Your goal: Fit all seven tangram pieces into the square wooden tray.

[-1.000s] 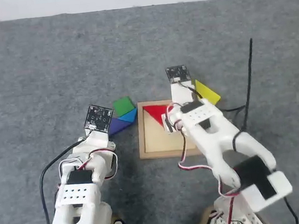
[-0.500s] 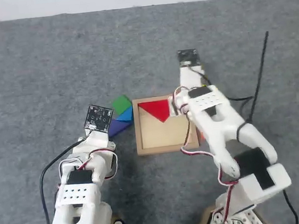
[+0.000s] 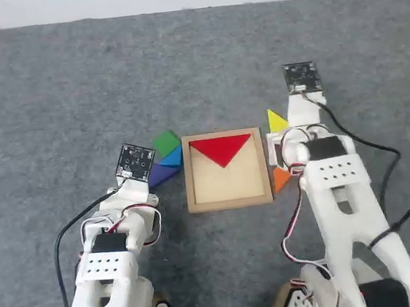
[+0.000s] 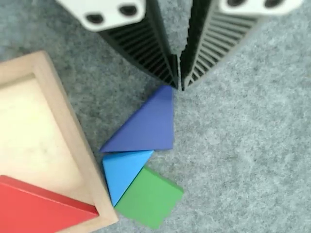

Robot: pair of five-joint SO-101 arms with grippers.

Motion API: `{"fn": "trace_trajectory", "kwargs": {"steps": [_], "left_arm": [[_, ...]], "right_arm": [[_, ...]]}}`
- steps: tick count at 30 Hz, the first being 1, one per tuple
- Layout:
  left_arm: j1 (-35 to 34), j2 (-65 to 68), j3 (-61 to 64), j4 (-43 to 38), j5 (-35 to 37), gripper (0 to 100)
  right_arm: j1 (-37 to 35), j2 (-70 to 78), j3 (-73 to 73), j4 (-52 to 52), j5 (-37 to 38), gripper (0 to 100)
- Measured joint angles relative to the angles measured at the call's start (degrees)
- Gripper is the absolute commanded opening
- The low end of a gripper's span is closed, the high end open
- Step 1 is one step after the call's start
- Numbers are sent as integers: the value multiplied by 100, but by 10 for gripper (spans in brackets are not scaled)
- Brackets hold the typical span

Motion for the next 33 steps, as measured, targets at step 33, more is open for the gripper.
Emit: {"fn": "trace_trajectory", "kwargs": {"steps": [33], "left_arm": [[0,0,0,0,0,14]], "right_arm": [[185,4756,-3244,-413,88,318]]}}
